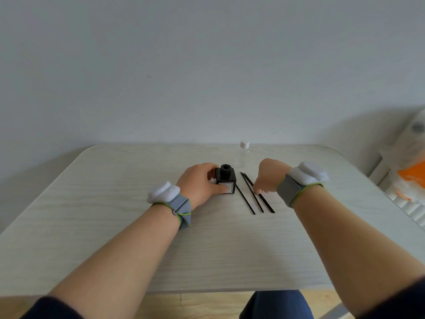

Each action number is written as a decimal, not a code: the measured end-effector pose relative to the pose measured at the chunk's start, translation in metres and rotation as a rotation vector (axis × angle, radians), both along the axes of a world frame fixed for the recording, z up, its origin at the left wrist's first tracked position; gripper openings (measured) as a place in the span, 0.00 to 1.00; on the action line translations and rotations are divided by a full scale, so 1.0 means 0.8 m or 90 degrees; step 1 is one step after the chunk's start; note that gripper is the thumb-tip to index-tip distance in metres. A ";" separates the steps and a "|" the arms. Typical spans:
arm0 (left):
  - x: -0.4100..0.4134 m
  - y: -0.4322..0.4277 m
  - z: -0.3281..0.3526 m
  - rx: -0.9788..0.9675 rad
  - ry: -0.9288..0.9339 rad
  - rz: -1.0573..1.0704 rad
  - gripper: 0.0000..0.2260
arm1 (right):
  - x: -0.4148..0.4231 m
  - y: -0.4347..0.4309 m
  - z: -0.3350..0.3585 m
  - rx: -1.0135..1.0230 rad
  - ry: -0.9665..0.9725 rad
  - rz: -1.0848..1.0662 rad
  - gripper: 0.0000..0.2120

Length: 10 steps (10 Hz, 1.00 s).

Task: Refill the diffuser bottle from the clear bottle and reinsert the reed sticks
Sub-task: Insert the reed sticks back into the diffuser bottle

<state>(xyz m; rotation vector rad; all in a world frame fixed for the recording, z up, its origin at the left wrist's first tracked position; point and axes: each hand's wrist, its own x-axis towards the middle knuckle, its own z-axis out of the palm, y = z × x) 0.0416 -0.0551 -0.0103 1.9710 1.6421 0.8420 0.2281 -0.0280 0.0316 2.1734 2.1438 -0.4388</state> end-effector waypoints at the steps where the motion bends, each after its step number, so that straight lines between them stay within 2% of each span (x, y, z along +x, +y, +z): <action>1: 0.000 -0.001 0.001 0.000 -0.005 -0.001 0.18 | -0.005 0.001 0.002 -0.010 -0.015 0.005 0.11; 4: 0.001 -0.001 0.001 -0.005 -0.006 0.001 0.17 | -0.006 0.005 -0.009 -0.001 -0.055 0.035 0.14; 7: 0.000 -0.002 0.003 0.003 -0.002 -0.007 0.16 | 0.001 0.002 -0.021 0.031 0.035 -0.003 0.15; 9: 0.001 -0.002 0.003 -0.002 -0.003 -0.012 0.17 | 0.008 0.003 -0.015 0.072 0.202 -0.058 0.19; 10: 0.000 -0.002 0.004 -0.004 -0.007 -0.011 0.19 | 0.002 0.003 0.004 0.156 0.399 -0.057 0.09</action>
